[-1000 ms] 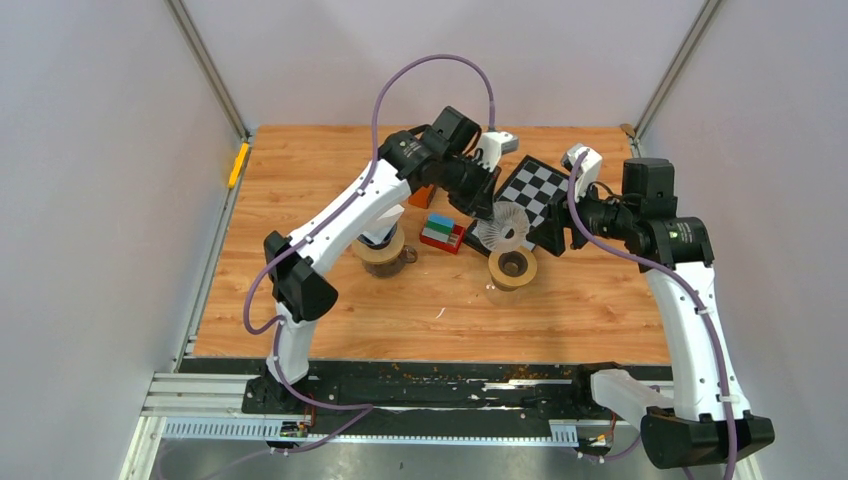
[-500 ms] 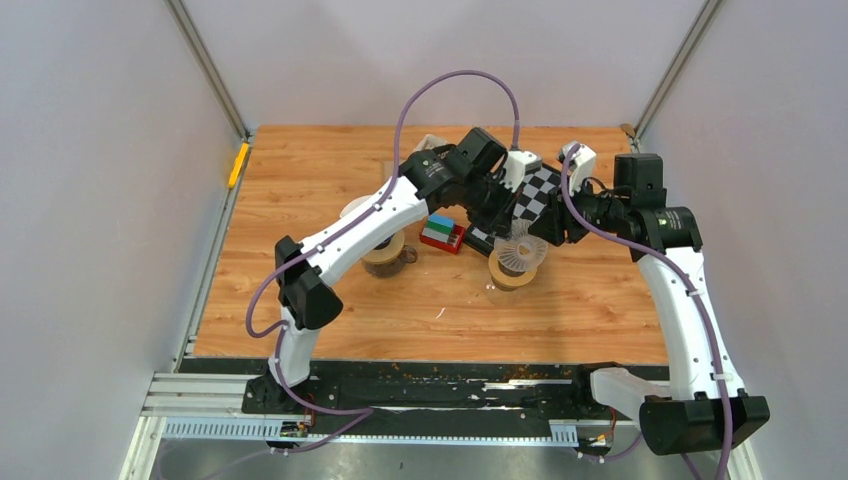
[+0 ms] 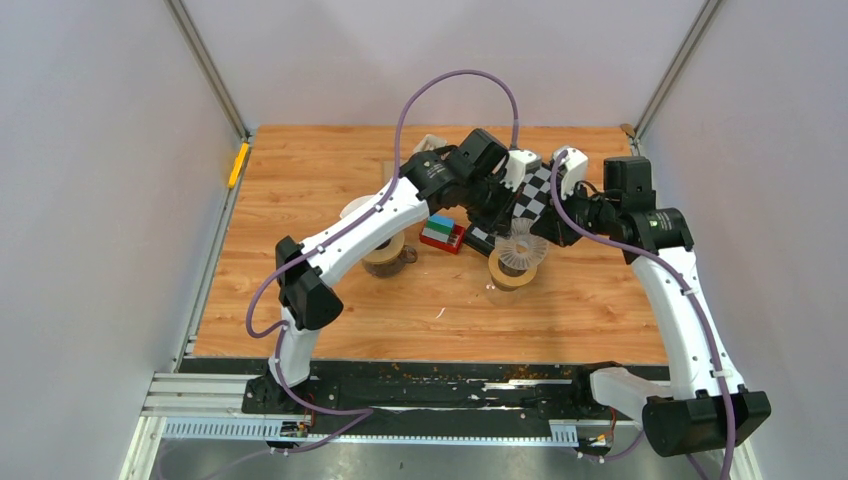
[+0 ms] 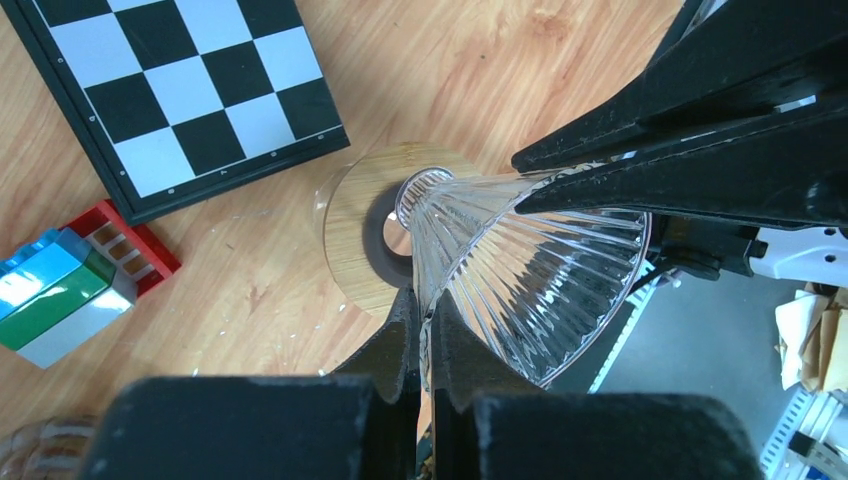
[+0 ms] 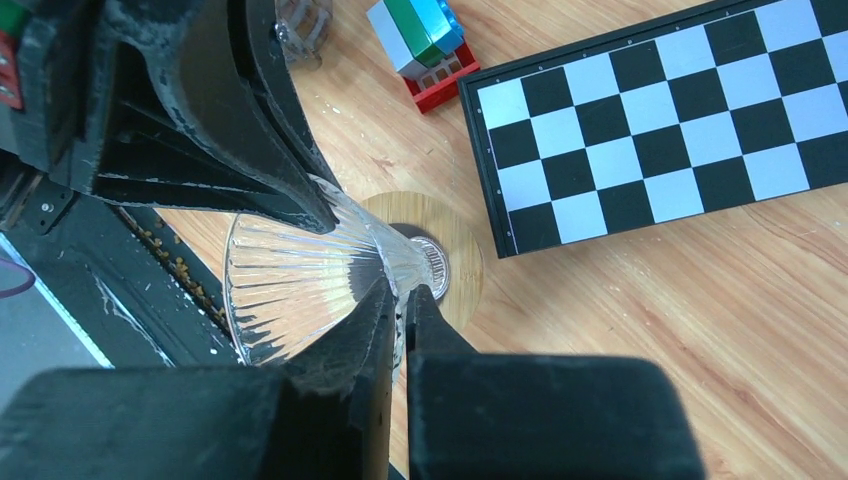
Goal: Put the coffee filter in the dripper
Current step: Place the coffee dripper in the dripper holder.
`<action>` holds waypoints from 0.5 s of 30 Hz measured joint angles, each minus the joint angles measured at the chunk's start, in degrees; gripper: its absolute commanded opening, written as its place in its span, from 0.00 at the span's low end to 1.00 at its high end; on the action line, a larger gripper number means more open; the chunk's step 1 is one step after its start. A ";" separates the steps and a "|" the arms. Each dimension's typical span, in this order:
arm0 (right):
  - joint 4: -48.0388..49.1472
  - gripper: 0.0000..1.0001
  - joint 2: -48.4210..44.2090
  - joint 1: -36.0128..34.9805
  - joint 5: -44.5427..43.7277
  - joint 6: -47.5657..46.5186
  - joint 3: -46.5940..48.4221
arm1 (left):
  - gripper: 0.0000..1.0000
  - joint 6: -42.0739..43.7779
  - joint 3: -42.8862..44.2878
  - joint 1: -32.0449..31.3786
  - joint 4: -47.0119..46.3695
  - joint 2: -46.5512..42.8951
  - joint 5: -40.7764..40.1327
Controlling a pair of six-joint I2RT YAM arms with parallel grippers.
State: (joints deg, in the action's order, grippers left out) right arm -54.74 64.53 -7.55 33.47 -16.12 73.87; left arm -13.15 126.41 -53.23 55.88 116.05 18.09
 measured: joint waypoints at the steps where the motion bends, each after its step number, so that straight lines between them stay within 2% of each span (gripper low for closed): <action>1: 0.02 0.00 0.00 -0.07 -0.28 -0.07 -0.09 | 0.06 -0.22 0.00 0.00 0.00 0.00 -0.07; 4: 0.61 0.00 -0.15 -0.31 -1.14 -0.02 -0.50 | 0.19 -0.66 -0.02 0.00 -0.02 0.00 -0.20; 8: 0.74 0.00 -0.24 -0.31 -1.55 0.11 -0.98 | 0.29 -0.28 -0.50 0.00 -0.85 -0.44 0.15; 15: 0.72 0.00 -0.24 -0.28 -1.20 0.46 -1.31 | 0.34 -0.02 -3.87 0.02 -2.12 -3.87 0.15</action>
State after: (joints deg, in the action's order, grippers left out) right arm -54.02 64.29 -7.84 32.27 -15.66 72.55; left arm -13.17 122.54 -53.21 53.76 112.18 18.24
